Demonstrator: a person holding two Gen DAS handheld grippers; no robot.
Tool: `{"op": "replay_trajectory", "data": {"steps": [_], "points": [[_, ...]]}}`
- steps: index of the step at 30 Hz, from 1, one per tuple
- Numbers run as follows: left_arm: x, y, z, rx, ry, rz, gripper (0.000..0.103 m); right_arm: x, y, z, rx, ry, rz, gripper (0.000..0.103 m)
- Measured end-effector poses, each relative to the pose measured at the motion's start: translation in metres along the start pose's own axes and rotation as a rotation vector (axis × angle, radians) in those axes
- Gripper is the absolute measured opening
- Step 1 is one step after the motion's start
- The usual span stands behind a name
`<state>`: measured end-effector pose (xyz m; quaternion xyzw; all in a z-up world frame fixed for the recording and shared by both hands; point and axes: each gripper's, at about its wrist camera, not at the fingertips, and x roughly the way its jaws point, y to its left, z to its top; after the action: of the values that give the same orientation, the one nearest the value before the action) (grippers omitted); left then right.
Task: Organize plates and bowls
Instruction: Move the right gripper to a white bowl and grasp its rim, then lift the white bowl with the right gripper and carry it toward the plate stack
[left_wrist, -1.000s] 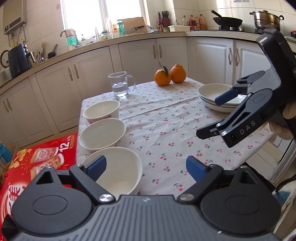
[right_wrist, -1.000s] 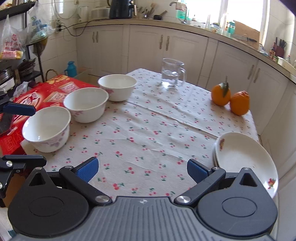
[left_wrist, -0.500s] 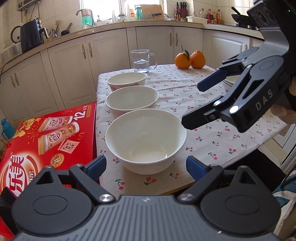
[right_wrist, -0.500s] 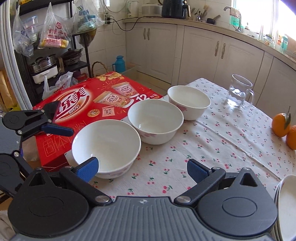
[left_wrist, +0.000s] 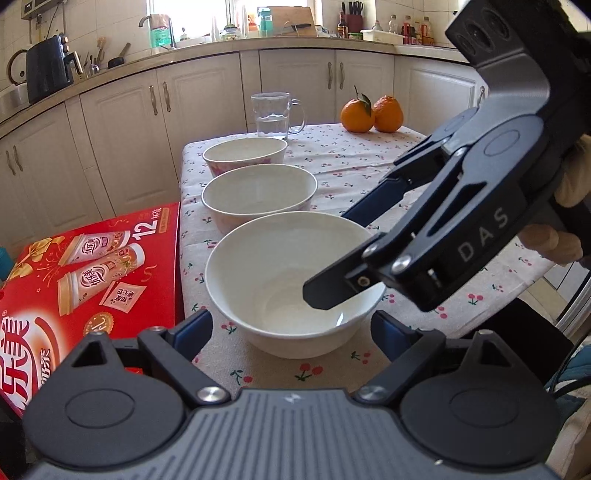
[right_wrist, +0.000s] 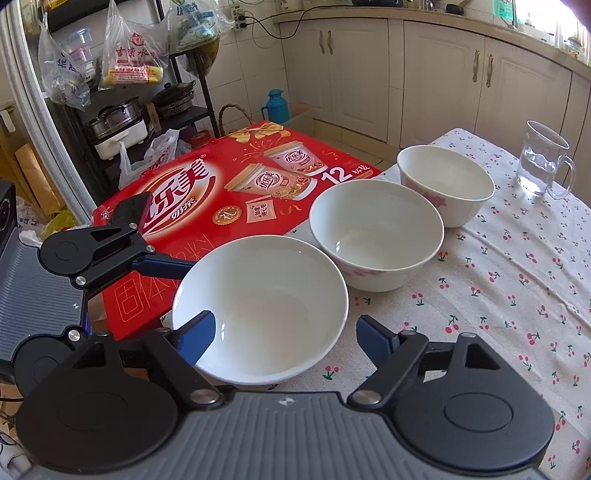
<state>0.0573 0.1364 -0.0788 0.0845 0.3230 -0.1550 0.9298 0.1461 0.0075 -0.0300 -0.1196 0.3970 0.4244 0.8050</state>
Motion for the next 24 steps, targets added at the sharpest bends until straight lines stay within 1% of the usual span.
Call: {"op": "replay_trajectory", "data": {"steps": [3, 6, 9, 15, 24], "points": [[0.001, 0.001, 0.001, -0.002, -0.002, -0.009, 0.087, 0.003, -0.002, -0.001, 0.012, 0.004, 0.015, 0.082], [0.004, 0.002, 0.002, -0.001, 0.000, -0.022, 0.086, 0.004, -0.005, -0.002, 0.026, 0.009, 0.034, 0.080], [0.004, 0.001, 0.003, 0.004, 0.000, -0.020, 0.086, 0.005, -0.007, -0.003, 0.037, 0.011, 0.052, 0.076], [0.003, 0.000, 0.005, 0.011, 0.008, -0.019, 0.086, 0.004, -0.008, -0.003, 0.042, 0.009, 0.059, 0.075], [0.005, -0.013, 0.015, 0.049, 0.009, -0.038, 0.086, -0.008, -0.012, -0.010, 0.045, -0.001, 0.034, 0.075]]}}
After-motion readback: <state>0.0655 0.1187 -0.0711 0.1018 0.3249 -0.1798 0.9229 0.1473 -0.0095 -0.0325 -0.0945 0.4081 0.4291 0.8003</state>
